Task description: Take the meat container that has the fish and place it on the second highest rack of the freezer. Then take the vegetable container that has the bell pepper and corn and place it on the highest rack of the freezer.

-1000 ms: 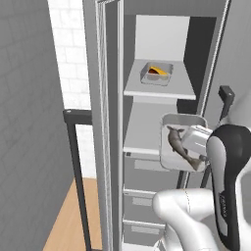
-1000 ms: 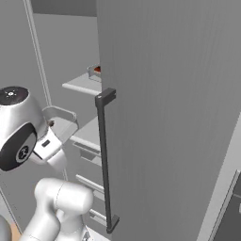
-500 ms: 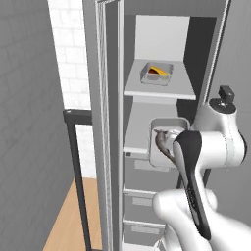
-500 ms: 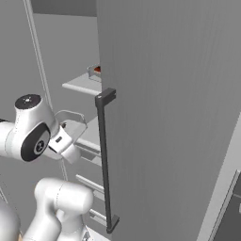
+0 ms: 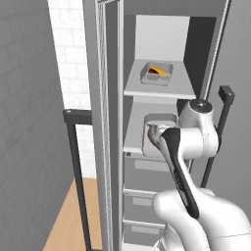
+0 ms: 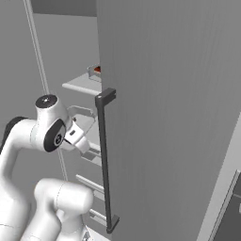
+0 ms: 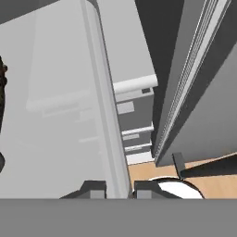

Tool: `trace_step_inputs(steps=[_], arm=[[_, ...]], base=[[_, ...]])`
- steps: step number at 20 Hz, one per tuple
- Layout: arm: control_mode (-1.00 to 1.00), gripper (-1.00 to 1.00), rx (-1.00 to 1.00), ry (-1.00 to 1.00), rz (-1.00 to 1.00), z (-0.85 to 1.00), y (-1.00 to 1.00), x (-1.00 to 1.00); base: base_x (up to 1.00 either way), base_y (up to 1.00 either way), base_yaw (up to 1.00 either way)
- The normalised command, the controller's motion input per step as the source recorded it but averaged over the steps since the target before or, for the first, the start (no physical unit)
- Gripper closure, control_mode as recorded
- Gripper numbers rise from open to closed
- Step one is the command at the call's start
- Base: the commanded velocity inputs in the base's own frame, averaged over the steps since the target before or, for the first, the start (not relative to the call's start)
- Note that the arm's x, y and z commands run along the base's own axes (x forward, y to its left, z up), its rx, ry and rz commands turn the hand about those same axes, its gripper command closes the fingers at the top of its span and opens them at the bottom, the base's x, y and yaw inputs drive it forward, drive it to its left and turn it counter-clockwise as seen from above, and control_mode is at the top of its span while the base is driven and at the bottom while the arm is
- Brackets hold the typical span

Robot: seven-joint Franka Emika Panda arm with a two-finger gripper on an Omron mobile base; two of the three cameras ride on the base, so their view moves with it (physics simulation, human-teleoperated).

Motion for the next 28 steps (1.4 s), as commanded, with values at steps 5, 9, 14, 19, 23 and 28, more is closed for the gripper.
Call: trace_step_inputs(steps=[5, 9, 14, 19, 23, 28], arm=[[-1.00, 1.00, 0.00, -0.01, 0.00, -0.26, -0.12, 0.41], [-1.00, 1.00, -0.01, 0.00, 0.00, -0.36, -0.01, 0.46], [-1.00, 1.00, 0.00, 0.00, 0.00, -0.22, -0.25, 0.40], [-1.00, 1.00, 0.00, 0.00, 0.00, -0.23, -0.17, 0.47], [-1.00, 1.00, -0.02, 0.00, -0.02, -0.25, 0.03, 0.39], [-1.00, 1.00, -0.02, 0.00, -0.02, -0.32, 0.03, 0.46]], base=[[0.00, 0.00, 0.00], [0.00, 0.00, 0.00], [0.00, 0.00, 0.00], [0.00, 0.00, 0.00], [0.00, 0.00, 0.00], [0.00, 0.00, 0.00]])
